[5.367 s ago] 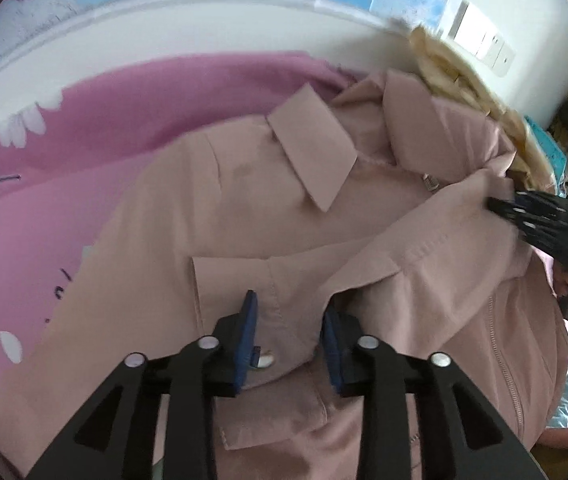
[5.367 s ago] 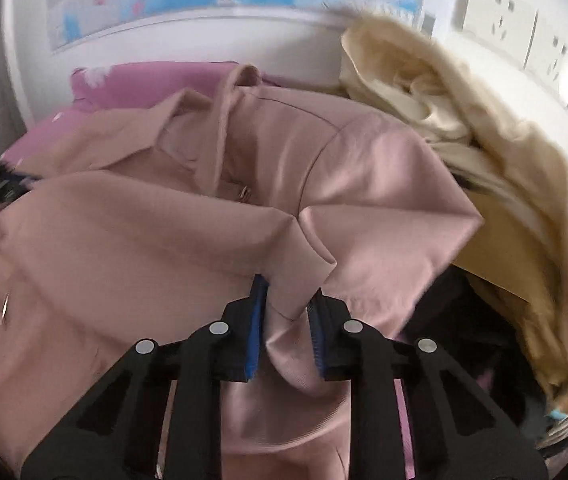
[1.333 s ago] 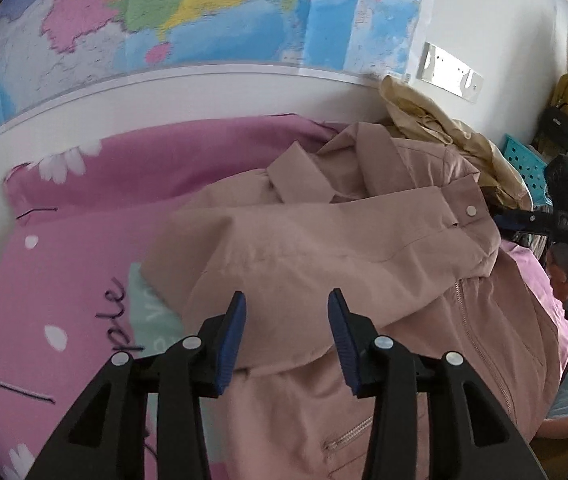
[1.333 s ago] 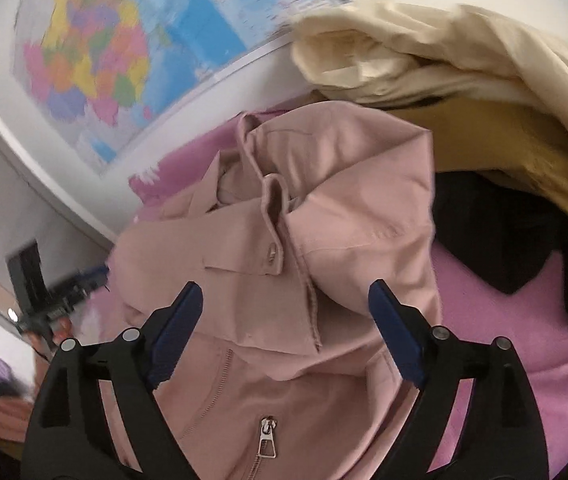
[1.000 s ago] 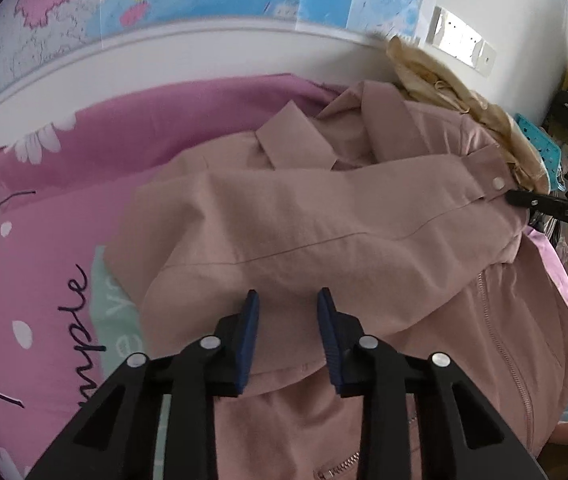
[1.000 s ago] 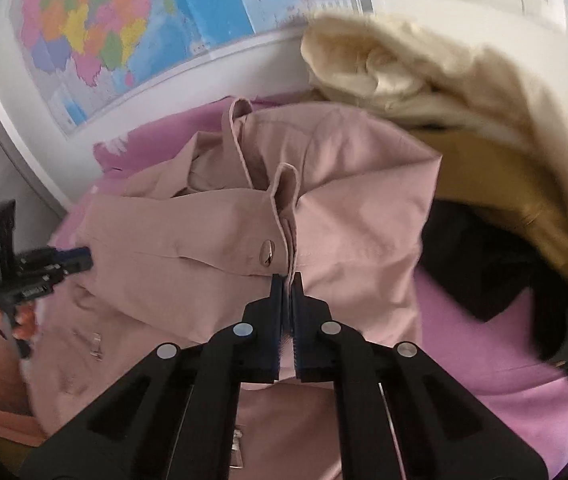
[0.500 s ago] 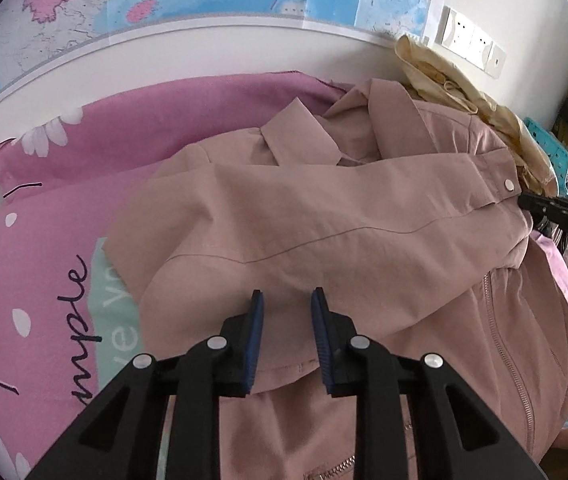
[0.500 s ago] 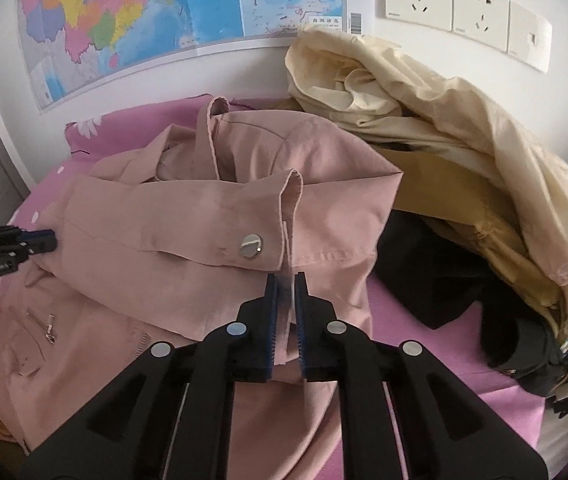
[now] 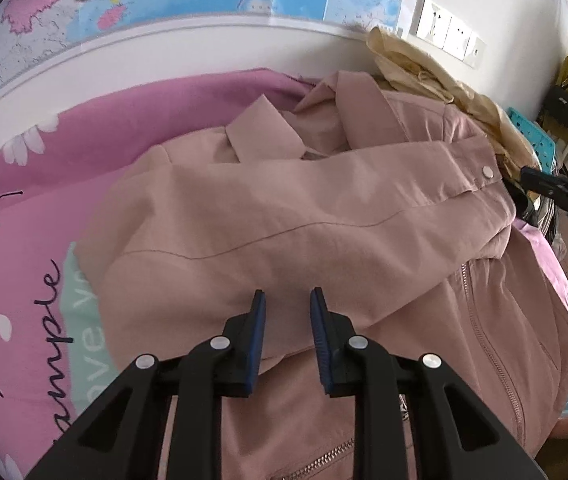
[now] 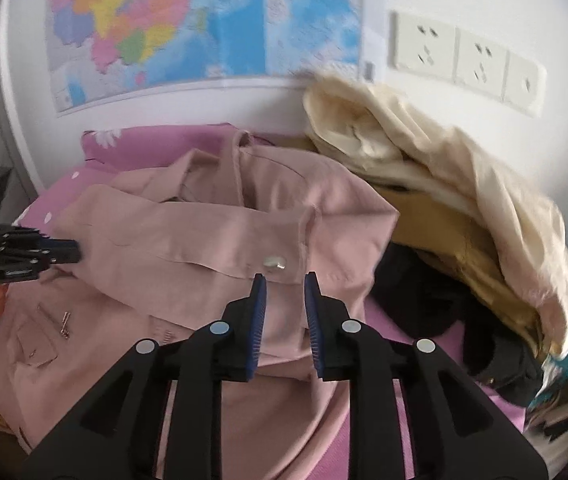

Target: Fold large clothes

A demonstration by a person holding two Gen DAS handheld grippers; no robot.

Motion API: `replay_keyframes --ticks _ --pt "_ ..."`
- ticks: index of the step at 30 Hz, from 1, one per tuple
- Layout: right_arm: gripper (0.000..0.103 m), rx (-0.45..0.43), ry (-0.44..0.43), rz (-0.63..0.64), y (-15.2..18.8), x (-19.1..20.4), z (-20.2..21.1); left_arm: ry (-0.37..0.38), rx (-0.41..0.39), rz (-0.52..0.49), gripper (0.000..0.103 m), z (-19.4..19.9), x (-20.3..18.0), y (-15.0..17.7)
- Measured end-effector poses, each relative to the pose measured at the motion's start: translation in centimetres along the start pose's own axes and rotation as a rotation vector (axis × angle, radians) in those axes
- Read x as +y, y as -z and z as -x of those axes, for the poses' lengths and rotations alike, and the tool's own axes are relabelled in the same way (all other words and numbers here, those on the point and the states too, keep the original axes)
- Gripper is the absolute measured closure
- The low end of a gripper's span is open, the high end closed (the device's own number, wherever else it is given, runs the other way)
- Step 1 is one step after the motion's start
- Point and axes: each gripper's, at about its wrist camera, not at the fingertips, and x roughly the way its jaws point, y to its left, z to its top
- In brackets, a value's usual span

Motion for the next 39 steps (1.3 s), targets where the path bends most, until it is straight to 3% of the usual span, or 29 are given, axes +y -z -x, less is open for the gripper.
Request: replay_keyframes --ticks 5,9,14,18,24,28,33,39 --pt "0.083 0.086 -0.010 0.031 0.5 0.9 -3.5 -0.009 0.029 0.004 0.081 -1.2 0.0 0.1" --pt "0.084 0.153 -0.003 -0.028 1.1 -0.5 -6.1 -0.011 0.022 0.006 0.081 -0.9 -0.1 0.0" --pt "0.088 0.166 -0.007 -0.076 1.5 -1.6 -6.3 -0.050 0.012 -0.006 0.081 -0.4 -0.8 0.2" --pt "0.083 0.152 -0.008 -0.091 1.7 -1.9 -5.4 -0.098 0.000 -0.028 0.081 0.0 -1.8 0.3" --pt "0.077 0.101 -0.030 -0.099 1.3 -1.6 -2.9 -0.113 -0.024 -0.055 0.080 0.8 -3.0 0.6" --pt "0.064 0.068 -0.040 -0.067 1.2 -0.7 -1.8 -0.124 -0.034 -0.068 0.080 1.5 -3.6 0.9" --pt "0.062 0.122 -0.045 -0.036 1.7 0.3 -3.5 -0.134 -0.050 -0.061 0.075 2.4 -3.5 1.2" --pt "0.059 0.162 -0.069 -0.095 2.8 -0.4 -5.1 -0.158 -0.059 -0.036 0.069 3.5 -2.4 2.4"
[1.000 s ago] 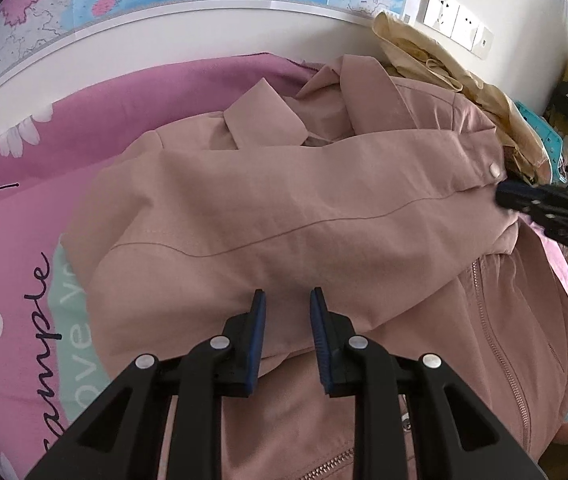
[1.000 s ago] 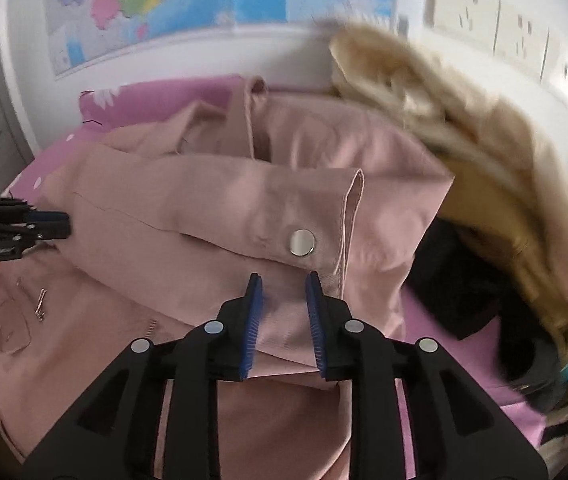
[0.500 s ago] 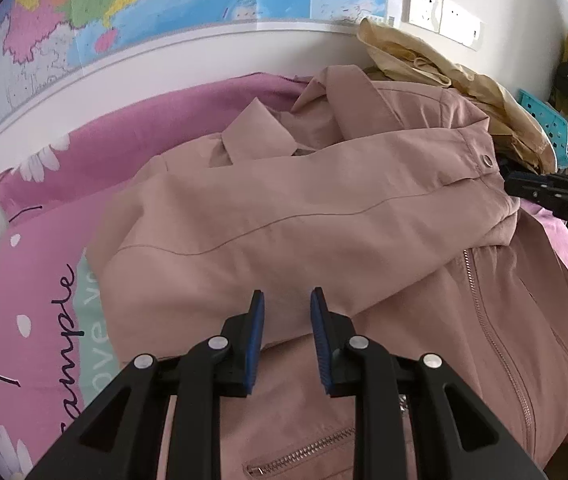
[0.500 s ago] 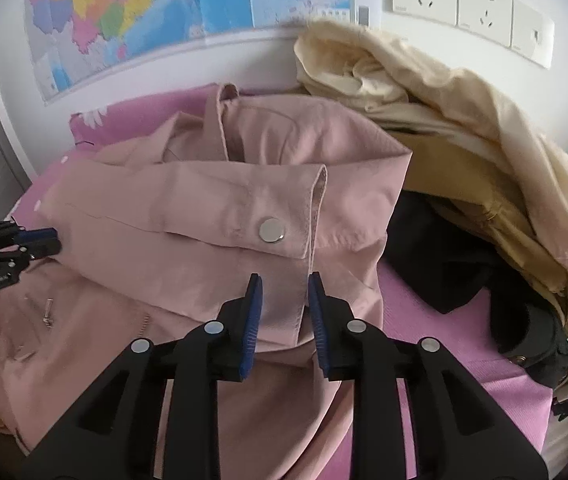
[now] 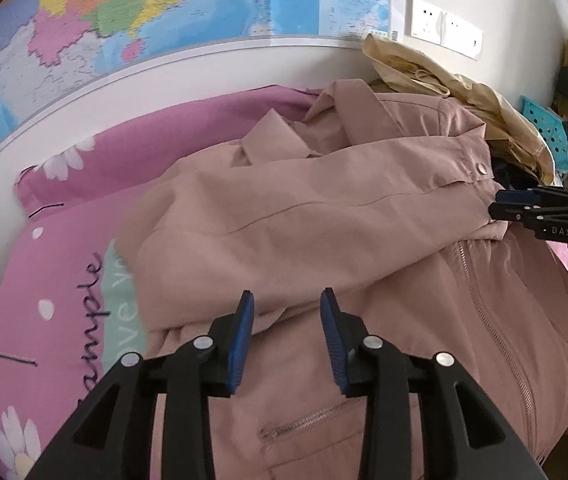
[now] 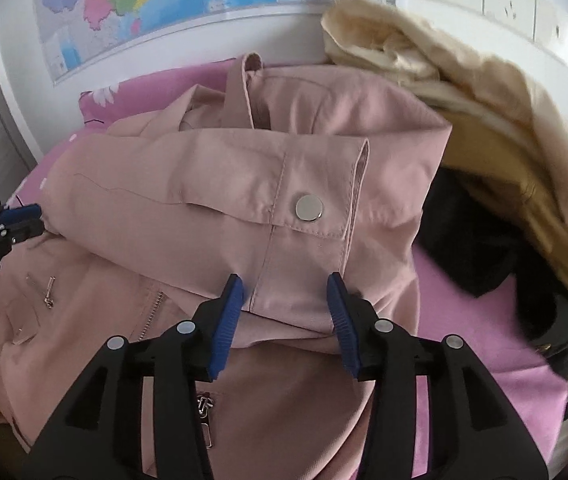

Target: Fold large clothes

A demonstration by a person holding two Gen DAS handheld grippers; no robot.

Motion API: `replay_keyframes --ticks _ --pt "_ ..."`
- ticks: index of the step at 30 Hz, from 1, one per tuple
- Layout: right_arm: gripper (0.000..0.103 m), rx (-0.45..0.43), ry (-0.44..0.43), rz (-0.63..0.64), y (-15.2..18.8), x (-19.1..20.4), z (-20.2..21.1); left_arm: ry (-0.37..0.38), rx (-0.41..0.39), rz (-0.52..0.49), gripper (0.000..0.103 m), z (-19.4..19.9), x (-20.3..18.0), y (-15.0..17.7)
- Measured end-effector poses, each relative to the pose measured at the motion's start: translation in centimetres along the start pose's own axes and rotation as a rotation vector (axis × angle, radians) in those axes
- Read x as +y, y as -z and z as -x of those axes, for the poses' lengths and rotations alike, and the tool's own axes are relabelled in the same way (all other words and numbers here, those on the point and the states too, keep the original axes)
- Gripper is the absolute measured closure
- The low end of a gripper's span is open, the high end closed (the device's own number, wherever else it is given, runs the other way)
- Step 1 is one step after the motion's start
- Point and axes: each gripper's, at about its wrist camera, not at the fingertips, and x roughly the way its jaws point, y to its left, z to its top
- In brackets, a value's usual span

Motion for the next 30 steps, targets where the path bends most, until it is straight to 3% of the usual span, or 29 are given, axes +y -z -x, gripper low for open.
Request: replay_keyframes --ticks 13,15,21,23,28,30 --pt "0.043 -0.045 -0.060 -0.026 2.2 0.4 4.7 -0.055 0.004 0.045 0.063 2.3 1.5 2.9" --pt "0.037 -0.042 -0.070 -0.029 2.8 0.4 5.2 -0.061 0.005 0.045 0.062 2.7 1.4 3.3" --pt "0.021 -0.043 -0.075 -0.022 5.0 0.6 7.0 -0.081 -0.002 0.045 0.048 4.2 1.6 4.6" --pt "0.013 -0.046 -0.084 -0.037 5.6 0.3 7.5 -0.091 -0.004 0.050 0.038 4.6 1.8 5.2" --pt "0.005 -0.035 -0.083 -0.068 7.5 -0.5 8.0 -0.079 0.005 0.096 0.021 5.6 2.6 7.2" --pt "0.005 -0.024 -0.094 -0.096 8.0 -1.1 8.1 -0.073 0.007 0.112 0.019 6.0 3.0 7.9"
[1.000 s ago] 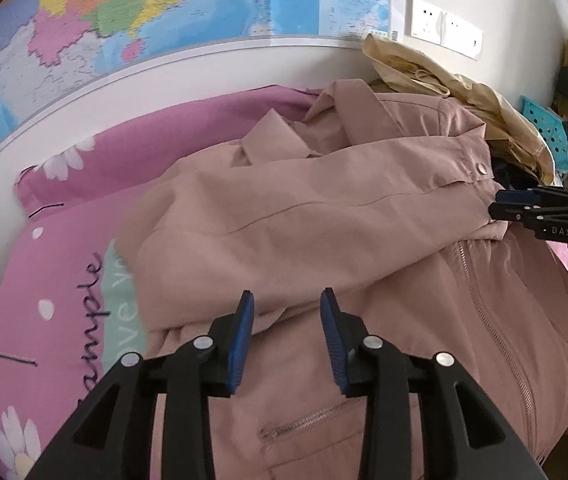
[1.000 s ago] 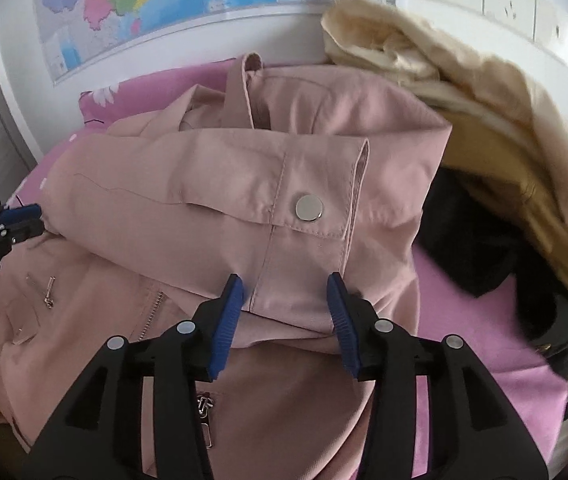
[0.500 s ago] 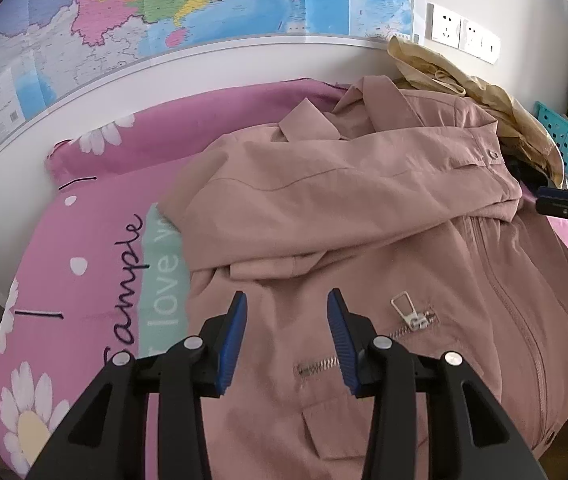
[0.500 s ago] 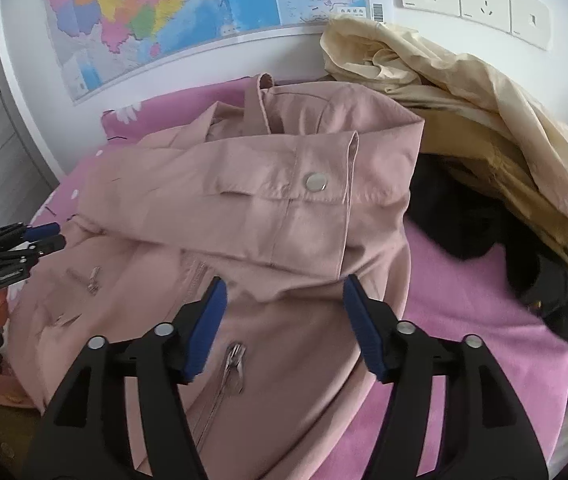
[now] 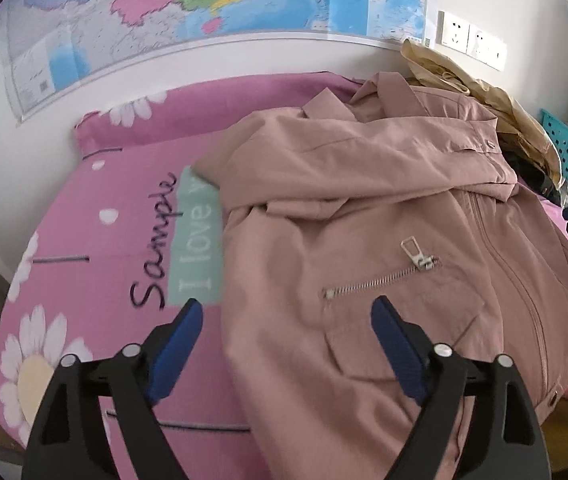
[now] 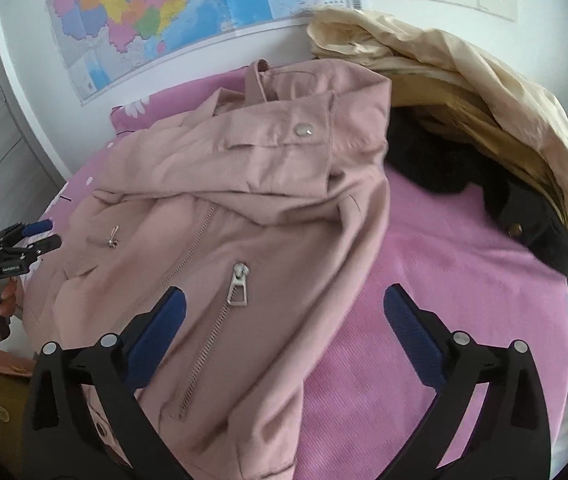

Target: Fold large clothes

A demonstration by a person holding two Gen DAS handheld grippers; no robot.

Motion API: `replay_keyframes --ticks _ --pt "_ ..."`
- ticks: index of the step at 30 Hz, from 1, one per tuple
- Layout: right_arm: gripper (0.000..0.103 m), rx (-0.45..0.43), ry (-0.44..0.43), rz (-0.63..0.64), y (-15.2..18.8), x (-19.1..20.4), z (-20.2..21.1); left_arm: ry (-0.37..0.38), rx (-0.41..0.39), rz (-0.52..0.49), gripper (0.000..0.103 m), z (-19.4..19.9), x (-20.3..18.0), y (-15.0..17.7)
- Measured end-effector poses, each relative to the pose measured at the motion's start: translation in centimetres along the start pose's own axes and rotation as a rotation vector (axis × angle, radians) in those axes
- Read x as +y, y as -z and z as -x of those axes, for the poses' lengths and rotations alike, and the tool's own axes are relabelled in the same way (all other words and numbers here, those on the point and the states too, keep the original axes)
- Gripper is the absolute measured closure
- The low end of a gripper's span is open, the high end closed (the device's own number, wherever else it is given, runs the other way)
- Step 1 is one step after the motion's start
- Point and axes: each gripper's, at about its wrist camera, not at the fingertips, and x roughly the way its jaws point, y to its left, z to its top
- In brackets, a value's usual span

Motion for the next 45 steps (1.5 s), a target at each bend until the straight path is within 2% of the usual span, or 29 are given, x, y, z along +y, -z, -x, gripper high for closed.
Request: replay_keyframes --ticks 2,5,9,15,19,21,23,24,26,28,30,31,33,34,36,38,41,43,45 --pt "0.005 0.010 -0.013 -0.029 0.6 -0.7 0.2 0.002 0.004 0.014 0.019 0.3 0.4 0.6" --pt "0.005 0.034 -0.049 -0.064 1.7 -1.4 0.2 0.056 0.027 0.044 0.018 0.5 1.2 1.5" --pt "0.005 0.072 -0.092 -0.085 3.1 -1.6 0.0 0.081 0.061 0.075 0.018 0.5 2.2 2.8" --pt "0.005 0.097 -0.171 -0.108 4.8 -1.3 0.1 0.210 0.108 0.141 0.019 0.9 3.7 4.6" --pt "0.005 0.112 -0.178 -0.095 5.6 -0.8 -0.1 0.301 0.164 0.152 0.020 0.4 3.3 5.8" --pt "0.005 0.112 -0.216 -0.094 6.0 -0.6 0.1 0.302 0.155 0.128 0.019 0.6 2.8 6.2" --pt "0.005 0.114 -0.265 -0.095 6.4 -0.3 0.3 0.357 0.160 0.128 0.019 0.7 2.5 6.4" --pt "0.005 0.119 -0.290 -0.093 6.6 -0.1 0.3 0.411 0.168 0.134 0.019 0.7 2.3 6.5" --pt "0.006 0.117 -0.299 -0.083 7.0 0.3 0.4 0.460 0.175 0.127 0.016 0.9 1.7 6.8" --pt "0.010 0.116 -0.324 -0.074 7.2 0.6 0.4 0.496 0.179 0.106 0.014 1.0 0.9 7.0" --pt "0.014 0.118 -0.356 -0.092 7.4 0.7 0.3 0.574 0.187 0.109 0.013 0.9 0.3 7.1" --pt "0.014 0.112 -0.356 -0.085 7.5 0.7 0.5 0.592 0.185 0.116 0.008 0.8 0.1 7.1" --pt "0.018 0.109 -0.356 -0.087 7.6 0.6 0.6 0.593 0.177 0.114 0.007 0.6 -0.4 6.9" --pt "0.021 0.107 -0.366 -0.099 7.6 0.5 0.7 0.589 0.174 0.122 0.009 0.3 -0.5 6.5" --pt "0.033 0.106 -0.401 -0.122 7.8 0.3 0.7 0.581 0.176 0.151 0.019 -0.1 -0.3 6.1" --pt "0.035 0.112 -0.407 -0.122 8.2 0.1 0.7 0.571 0.182 0.183 0.036 -0.7 0.2 5.6" --pt "0.035 0.102 -0.411 -0.128 8.2 0.0 0.7 0.549 0.191 0.208 0.053 -1.3 0.7 5.2" --pt "0.035 0.096 -0.422 -0.144 8.2 -0.2 0.5 0.551 0.190 0.221 0.052 -1.6 0.8 4.9" --pt "0.035 0.087 -0.427 -0.145 8.2 -0.1 0.4 0.560 0.180 0.208 0.043 -1.5 0.4 4.9"
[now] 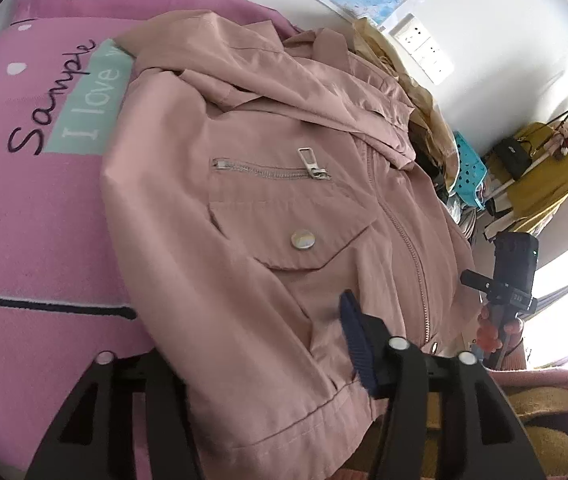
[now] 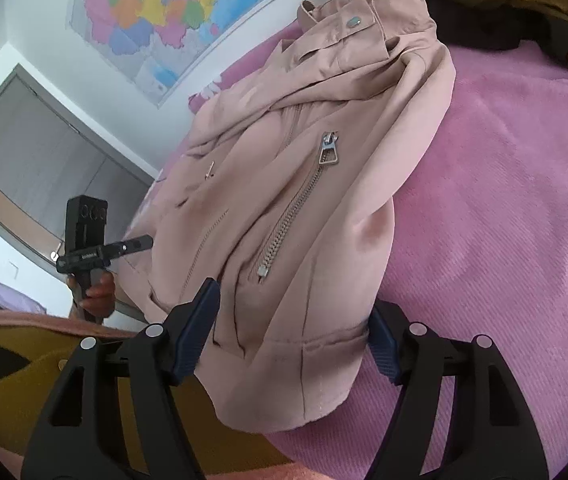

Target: Fold large clothes

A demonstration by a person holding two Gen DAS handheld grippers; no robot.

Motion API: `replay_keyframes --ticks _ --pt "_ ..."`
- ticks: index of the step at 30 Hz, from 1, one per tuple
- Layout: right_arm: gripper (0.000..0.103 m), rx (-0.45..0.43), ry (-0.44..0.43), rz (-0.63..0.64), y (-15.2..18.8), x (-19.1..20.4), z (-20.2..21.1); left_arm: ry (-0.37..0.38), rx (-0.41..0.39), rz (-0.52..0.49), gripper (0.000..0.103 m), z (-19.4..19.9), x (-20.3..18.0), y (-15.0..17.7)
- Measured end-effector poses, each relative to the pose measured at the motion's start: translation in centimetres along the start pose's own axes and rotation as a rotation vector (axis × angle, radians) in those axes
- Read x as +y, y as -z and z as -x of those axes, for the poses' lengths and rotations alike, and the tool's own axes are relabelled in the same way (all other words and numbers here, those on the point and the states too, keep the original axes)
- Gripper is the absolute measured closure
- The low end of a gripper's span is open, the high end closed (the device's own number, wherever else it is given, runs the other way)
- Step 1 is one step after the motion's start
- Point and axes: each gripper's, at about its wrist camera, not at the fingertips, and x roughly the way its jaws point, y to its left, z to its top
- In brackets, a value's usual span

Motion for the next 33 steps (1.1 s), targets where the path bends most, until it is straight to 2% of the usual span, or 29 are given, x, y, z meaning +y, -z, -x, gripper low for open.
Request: replay_keyframes --ticks 2,4,5,6,8,9,10,11,12,15,19,25,29,33 --pt "0.035 -0.007 -0.004 0.006 0.0 0.2 -0.1 0.003 -0.004 -0.027 0.029 0.0 -0.6 0.2" --pt "0.038 -0.006 -0.010 0.006 0.0 0.3 -0.4 -0.012 -0.015 -0.047 0.028 -0.4 -1.2 0.2" --pt "0.046 -0.002 -0.005 0.007 0.0 0.5 -0.6 -0.023 -0.020 -0.052 0.030 -0.4 -1.4 0.2" --pt "0.054 0.004 -0.006 0.002 0.0 0.5 -0.9 -0.035 -0.023 -0.050 0.035 -0.5 -1.4 0.1" --pt "0.063 0.007 -0.015 0.002 0.1 0.7 -1.1 -0.070 -0.020 -0.031 0.062 -0.7 -1.1 -0.2" --pt "0.069 0.004 -0.011 0.012 0.2 0.9 -1.0 -0.111 -0.018 -0.004 0.072 -0.6 -0.7 -0.4" --pt "0.072 -0.001 -0.008 0.020 0.2 1.1 -0.9 -0.143 -0.014 0.009 0.090 -0.6 -0.5 -0.5" --pt "0.077 -0.007 -0.009 0.027 0.2 1.4 -0.7 -0.166 -0.008 0.021 0.097 -0.5 -0.2 -0.5" --pt "0.083 -0.013 -0.010 0.033 0.2 1.6 -0.6 -0.163 -0.011 0.035 0.098 -0.3 0.1 -0.6" --pt "0.089 -0.031 -0.030 0.041 0.2 2.3 -0.2 -0.136 -0.037 0.038 0.099 0.5 0.1 -0.5" --pt "0.092 -0.054 -0.067 0.076 0.1 3.5 0.8 -0.077 -0.099 0.029 0.100 3.0 -0.2 -0.6" --pt "0.094 -0.104 -0.127 0.137 -0.3 5.8 3.6 -0.047 -0.167 0.008 0.100 7.1 -0.7 -0.8" --pt "0.094 -0.089 -0.152 0.186 0.3 7.4 4.5 -0.025 -0.196 -0.014 0.100 9.7 -1.1 -0.3" --pt "0.093 -0.036 -0.119 0.157 0.7 6.7 3.5 -0.092 -0.144 -0.093 0.099 8.6 -2.4 0.3"
